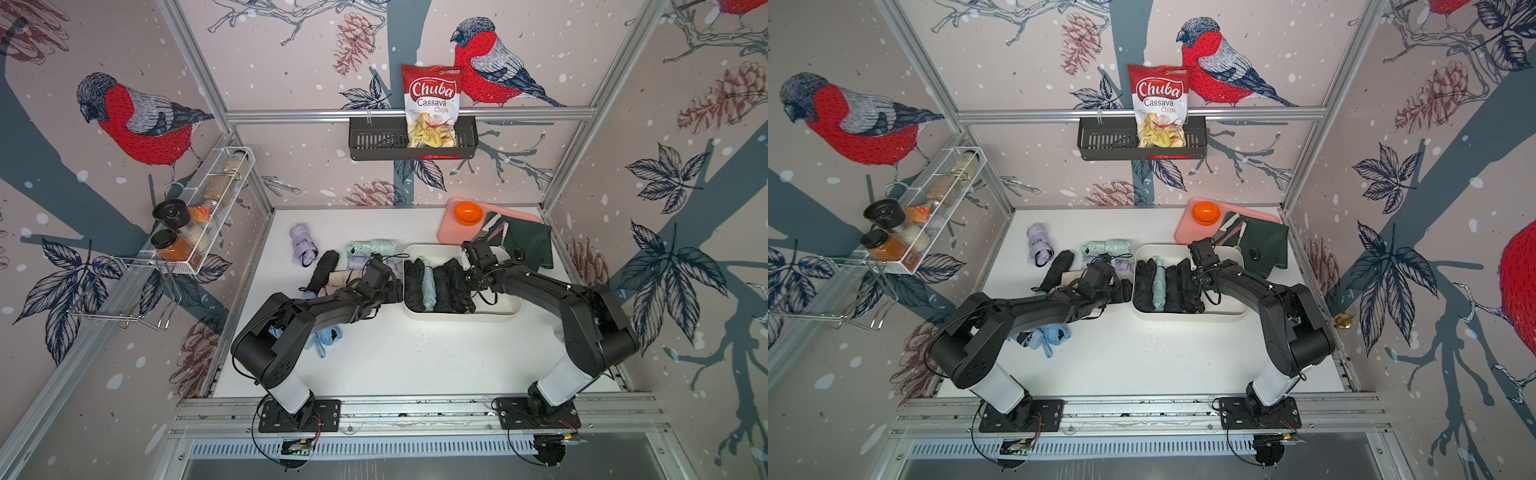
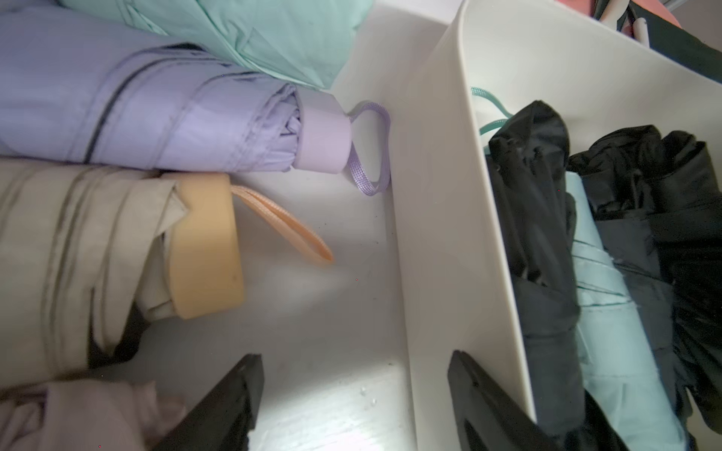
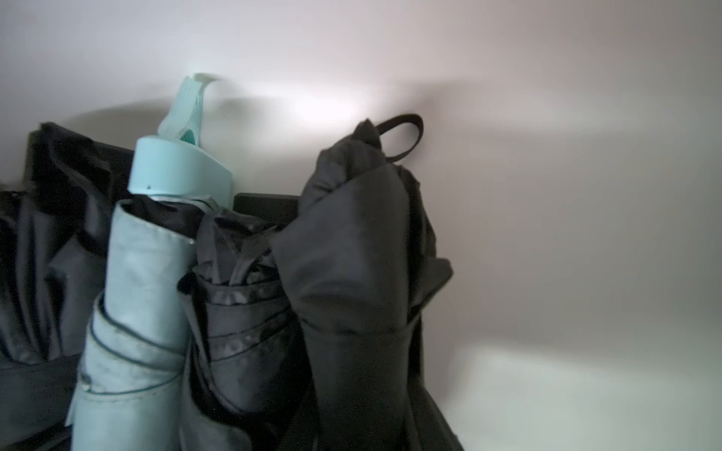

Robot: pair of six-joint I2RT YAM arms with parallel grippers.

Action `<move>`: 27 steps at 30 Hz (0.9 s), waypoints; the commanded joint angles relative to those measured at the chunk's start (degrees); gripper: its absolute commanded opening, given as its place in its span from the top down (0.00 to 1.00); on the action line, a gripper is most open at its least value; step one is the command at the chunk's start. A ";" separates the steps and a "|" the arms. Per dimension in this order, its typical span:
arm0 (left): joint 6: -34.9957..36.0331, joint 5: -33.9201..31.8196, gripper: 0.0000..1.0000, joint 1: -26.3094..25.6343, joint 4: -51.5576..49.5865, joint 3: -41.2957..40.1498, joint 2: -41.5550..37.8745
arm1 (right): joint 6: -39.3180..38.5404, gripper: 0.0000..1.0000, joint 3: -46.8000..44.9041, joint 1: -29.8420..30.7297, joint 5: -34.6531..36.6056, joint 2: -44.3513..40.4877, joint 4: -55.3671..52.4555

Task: Put the umbrella into the storage box
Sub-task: Place the umbrella in the storage box.

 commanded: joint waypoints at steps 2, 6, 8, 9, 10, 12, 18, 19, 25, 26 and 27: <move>-0.01 1.69 0.22 -1.00 2.21 0.64 0.59 | 2.53 1.00 -0.34 0.72 -6.34 -1.44 5.49; -0.35 1.52 0.22 -1.40 2.25 0.53 0.55 | 6.09 0.99 -0.94 1.23 -3.25 -2.24 4.99; -0.62 1.41 0.22 -1.50 2.32 0.35 0.45 | 7.84 0.95 -1.39 2.13 -0.08 -2.34 4.16; -0.71 1.35 0.22 -1.46 2.34 0.26 0.47 | 8.50 0.93 -1.56 2.43 1.26 -2.21 3.70; -0.72 1.18 0.22 -1.45 2.35 0.17 0.47 | 9.26 0.93 -1.60 2.73 2.85 -1.80 2.96; -0.94 0.91 0.22 -1.45 2.30 0.15 0.38 | 10.33 0.93 -1.84 3.13 5.29 -0.80 2.03; -1.25 -0.03 0.22 -1.49 2.09 -0.22 -0.37 | 11.24 0.91 -1.68 3.79 7.18 2.74 0.70; -1.29 -0.28 0.21 -1.48 2.00 -0.30 -0.49 | 11.11 0.90 -1.43 3.96 7.15 3.24 0.47; -1.72 -2.34 0.19 -1.50 1.12 -0.78 -1.64 | 10.36 0.74 0.34 4.43 9.40 2.55 -2.52; -1.81 -2.82 0.18 -1.48 0.98 -0.82 -1.85 | 10.23 0.68 0.46 4.50 9.75 1.91 -2.89; -1.90 -3.02 0.18 -1.46 0.88 -0.93 -2.05 | 10.11 0.65 0.61 4.50 10.03 1.40 -3.06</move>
